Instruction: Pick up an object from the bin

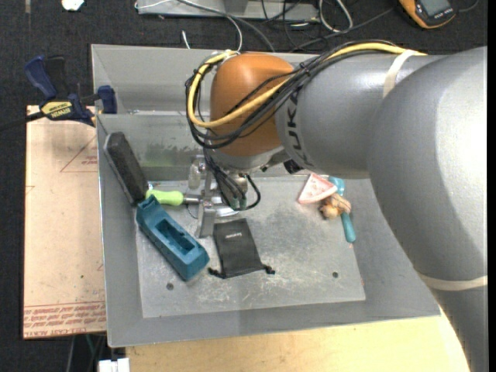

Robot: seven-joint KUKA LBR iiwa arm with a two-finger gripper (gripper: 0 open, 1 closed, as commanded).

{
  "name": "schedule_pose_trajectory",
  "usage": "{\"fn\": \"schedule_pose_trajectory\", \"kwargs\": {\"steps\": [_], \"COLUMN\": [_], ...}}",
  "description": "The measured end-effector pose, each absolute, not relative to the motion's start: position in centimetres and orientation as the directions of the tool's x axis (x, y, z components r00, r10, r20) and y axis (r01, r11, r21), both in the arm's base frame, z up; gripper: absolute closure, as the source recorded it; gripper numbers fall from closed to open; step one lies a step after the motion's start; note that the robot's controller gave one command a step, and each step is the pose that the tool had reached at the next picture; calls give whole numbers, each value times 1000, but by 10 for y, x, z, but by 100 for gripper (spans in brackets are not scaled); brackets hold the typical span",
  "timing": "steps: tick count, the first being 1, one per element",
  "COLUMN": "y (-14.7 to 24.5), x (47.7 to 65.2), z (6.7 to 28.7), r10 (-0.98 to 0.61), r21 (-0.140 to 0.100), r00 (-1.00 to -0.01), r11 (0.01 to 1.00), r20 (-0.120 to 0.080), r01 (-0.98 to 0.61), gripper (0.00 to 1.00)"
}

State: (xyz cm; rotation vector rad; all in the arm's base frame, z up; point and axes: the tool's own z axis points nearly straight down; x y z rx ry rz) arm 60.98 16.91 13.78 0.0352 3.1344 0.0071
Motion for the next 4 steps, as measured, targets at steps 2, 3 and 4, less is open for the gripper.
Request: {"fn": "schedule_pose_trajectory", "kwargs": {"steps": [2,3,4], "y": [132,122,91], "x": [601,603,585], "z": [108,113,88], "r10": [20,55,108], "r21": [5,2,9], "r00": [-1000,-998,-994], "r11": [1000,998,994], "r20": [-5,-6,-4], "r01": [20,55,108], "gripper": [0,0,0]}}
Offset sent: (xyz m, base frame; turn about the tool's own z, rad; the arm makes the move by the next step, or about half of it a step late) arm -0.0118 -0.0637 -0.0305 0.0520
